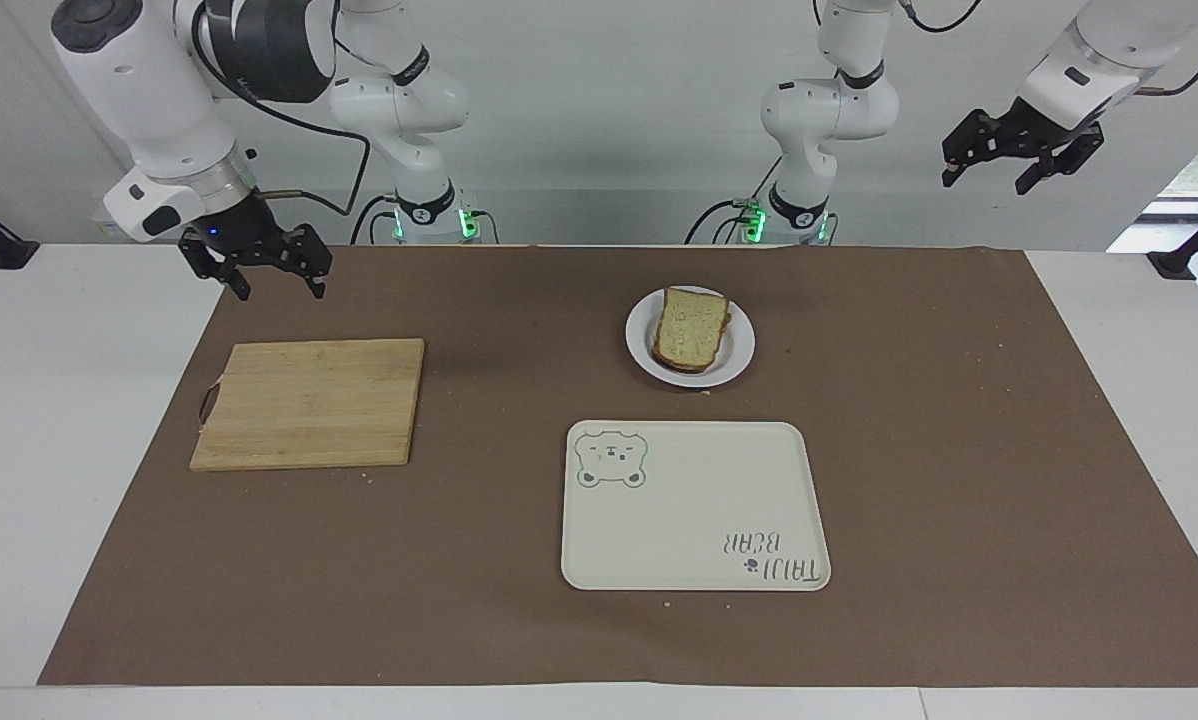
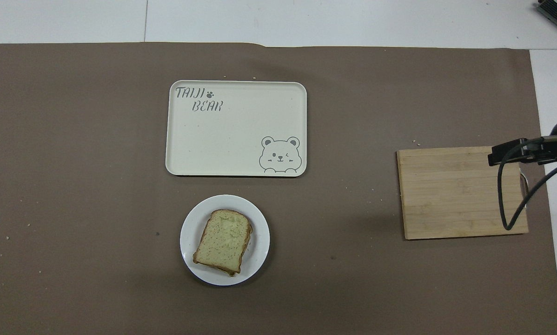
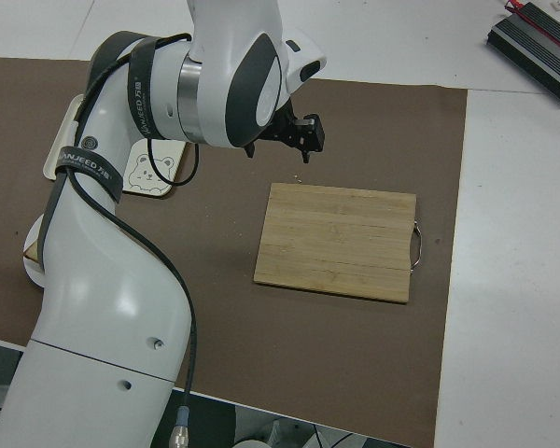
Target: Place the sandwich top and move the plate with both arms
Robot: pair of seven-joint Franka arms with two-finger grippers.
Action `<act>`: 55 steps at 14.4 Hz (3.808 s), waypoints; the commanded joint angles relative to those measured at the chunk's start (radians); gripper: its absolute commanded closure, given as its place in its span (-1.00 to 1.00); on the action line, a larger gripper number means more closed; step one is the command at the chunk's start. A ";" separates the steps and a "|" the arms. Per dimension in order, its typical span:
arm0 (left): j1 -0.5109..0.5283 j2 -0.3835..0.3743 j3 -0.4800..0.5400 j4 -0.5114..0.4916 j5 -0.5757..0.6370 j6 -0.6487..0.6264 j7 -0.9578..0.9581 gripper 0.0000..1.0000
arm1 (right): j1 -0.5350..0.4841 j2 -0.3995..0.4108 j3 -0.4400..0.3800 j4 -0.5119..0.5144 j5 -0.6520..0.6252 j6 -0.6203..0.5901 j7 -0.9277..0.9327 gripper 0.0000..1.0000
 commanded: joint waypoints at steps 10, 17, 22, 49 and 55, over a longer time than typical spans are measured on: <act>0.007 -0.166 0.001 -0.693 -0.474 0.587 0.179 -1.00 | -0.003 -0.002 0.012 0.048 0.002 -0.076 0.016 -1.00; -0.022 -0.095 0.001 -0.981 -0.821 0.820 0.526 -0.73 | -0.003 -0.002 0.012 0.048 0.002 -0.076 0.016 -1.00; -0.079 0.018 0.001 -1.031 -0.970 0.918 0.632 -0.28 | -0.003 -0.002 0.012 0.048 0.002 -0.076 0.016 -1.00; -0.013 0.409 -0.026 -0.514 -1.383 0.945 0.482 1.00 | -0.003 -0.002 0.010 0.048 0.002 -0.076 0.016 -1.00; -0.021 0.526 -0.122 -0.420 -1.377 1.116 0.476 1.00 | -0.003 -0.002 0.012 0.048 0.002 -0.076 0.015 -1.00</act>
